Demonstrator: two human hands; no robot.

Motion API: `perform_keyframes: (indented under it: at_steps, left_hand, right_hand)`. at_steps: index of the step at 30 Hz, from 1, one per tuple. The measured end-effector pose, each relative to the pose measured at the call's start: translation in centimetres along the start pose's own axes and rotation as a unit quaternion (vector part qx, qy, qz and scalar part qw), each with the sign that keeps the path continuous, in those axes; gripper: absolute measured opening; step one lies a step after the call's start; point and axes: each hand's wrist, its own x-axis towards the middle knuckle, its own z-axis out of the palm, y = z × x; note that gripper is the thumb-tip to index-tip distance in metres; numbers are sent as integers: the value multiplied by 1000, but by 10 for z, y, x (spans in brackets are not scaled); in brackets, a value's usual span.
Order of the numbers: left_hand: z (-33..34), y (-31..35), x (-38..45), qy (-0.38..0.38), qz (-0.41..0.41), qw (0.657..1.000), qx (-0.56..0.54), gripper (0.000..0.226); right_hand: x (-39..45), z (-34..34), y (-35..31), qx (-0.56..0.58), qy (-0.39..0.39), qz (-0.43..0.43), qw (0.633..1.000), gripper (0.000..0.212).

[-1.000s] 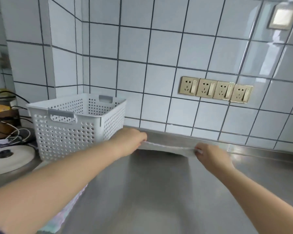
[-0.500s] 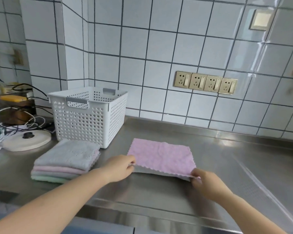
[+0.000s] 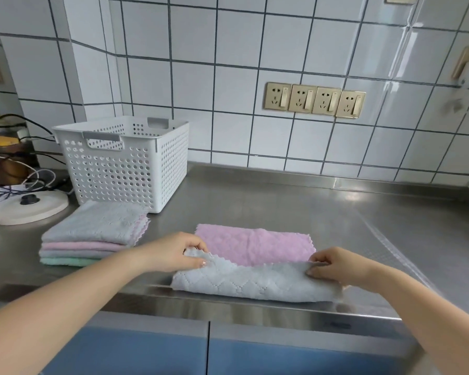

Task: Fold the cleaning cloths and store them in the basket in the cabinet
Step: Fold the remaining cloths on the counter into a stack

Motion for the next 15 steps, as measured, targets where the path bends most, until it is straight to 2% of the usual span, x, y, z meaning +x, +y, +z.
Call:
perform_keyframes:
  at_steps: [2,4,7,10,15]
  left_hand:
    - [3,-2,5,47,-10,998,-50,17]
    - [4,-2,14,88,-10,991,-99,32]
    - [4,-4,30,112,-39,988,-99,54]
    - [3,-7,50,122,-71,987,-74,63]
    - [4,-10,76,125,-99,986,-45,64]
  right_hand:
    - [5,-5,-1,14,49,-13,999,20]
    - [12,-8,-2,3,110,-18,994,22]
    - [30,-10,-1,4,164,-5,987,24]
    - [48,-9,1,8,188,18,982,24]
    - [73,-10,2,-10,197,36,980,16]
